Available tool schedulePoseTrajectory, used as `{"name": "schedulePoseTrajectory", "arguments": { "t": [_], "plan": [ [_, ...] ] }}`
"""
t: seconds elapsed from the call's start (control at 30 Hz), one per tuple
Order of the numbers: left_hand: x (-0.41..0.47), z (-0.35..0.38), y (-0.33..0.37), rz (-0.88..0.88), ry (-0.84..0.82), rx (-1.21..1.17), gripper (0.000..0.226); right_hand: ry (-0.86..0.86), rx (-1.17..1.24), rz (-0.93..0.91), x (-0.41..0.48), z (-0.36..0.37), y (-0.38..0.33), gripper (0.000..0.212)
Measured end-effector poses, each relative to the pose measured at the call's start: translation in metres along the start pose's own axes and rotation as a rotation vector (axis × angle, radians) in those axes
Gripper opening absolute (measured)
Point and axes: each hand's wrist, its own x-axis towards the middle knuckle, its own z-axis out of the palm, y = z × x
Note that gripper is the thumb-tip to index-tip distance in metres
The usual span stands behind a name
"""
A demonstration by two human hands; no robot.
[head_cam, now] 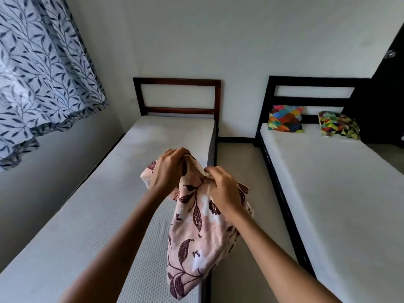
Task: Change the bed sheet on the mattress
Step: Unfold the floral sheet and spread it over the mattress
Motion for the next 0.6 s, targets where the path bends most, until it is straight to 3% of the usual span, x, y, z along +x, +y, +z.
{"name": "schedulePoseTrajectory", "arguments": {
  "t": [0.13, 0.37, 0.5, 0.6],
  "plan": [
    [0.069, 0.054, -0.005, 0.023, -0.022, 0.039, 0.024, -0.037, 0.046, -0.007, 0.069, -0.008, 0.061, 0.029],
    [0.192, 0.133, -0.012, 0.028, 0.077, 0.104, 0.023, 0.003, 0.171, -0.013, 0.191, -0.019, 0.149, 0.015],
    [0.258, 0.184, -0.02, 0.023, 0.18, 0.139, 0.023, -0.093, 0.232, 0.055, 0.258, -0.017, 0.213, 0.032],
    [0.312, 0.221, -0.023, -0.083, 0.245, 0.122, 0.022, -0.195, 0.189, 0.123, 0.299, -0.011, 0.279, 0.042]
  ]
}}
